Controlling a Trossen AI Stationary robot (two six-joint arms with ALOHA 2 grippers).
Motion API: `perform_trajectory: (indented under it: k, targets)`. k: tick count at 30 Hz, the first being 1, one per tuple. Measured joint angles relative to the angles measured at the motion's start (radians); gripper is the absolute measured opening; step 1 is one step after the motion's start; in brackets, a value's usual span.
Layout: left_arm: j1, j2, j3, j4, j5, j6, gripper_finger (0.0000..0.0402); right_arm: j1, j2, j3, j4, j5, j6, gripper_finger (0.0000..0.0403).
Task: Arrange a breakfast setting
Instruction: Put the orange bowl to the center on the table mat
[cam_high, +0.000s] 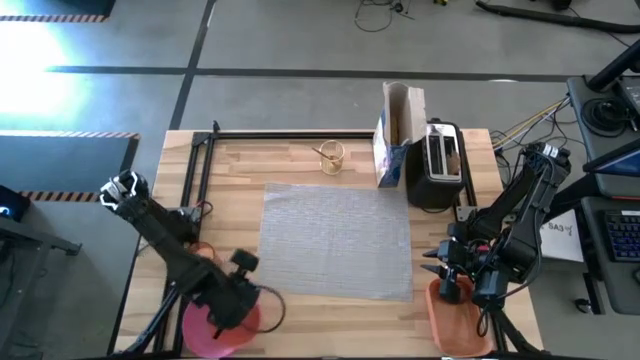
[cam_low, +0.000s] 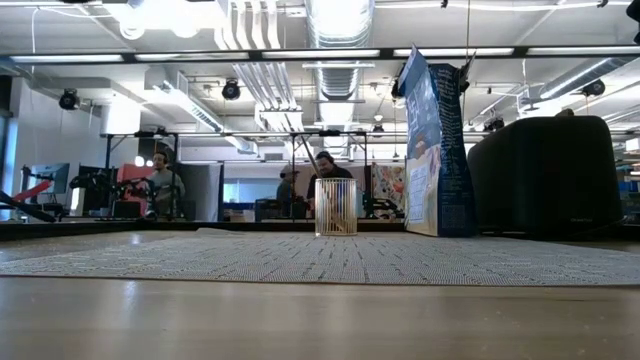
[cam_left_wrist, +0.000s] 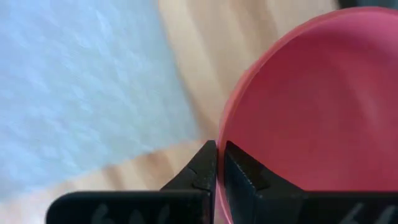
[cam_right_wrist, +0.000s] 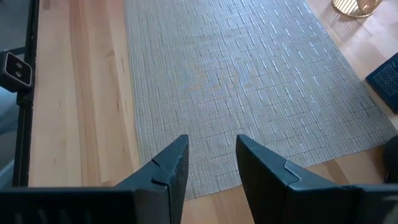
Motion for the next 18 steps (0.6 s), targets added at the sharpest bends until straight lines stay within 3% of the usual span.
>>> perform_trajectory:
  k: [3, 10, 18]
  targets:
    - [0.084, 0.000, 0.005, 0.010, -0.042, 0.145, 0.0004, 0.000, 0.000, 0.000, 0.000, 0.000, -0.001, 0.0123]
    - [0.324, 0.000, 0.000, 0.180, -0.012, 0.479, 0.0004, 0.000, 0.000, 0.000, 0.018, 0.000, 0.002, 0.0123]
    - [0.519, 0.000, -0.001, 0.385, 0.036, 0.658, 0.0004, 0.000, 0.000, 0.000, 0.072, 0.000, 0.002, 0.0123]
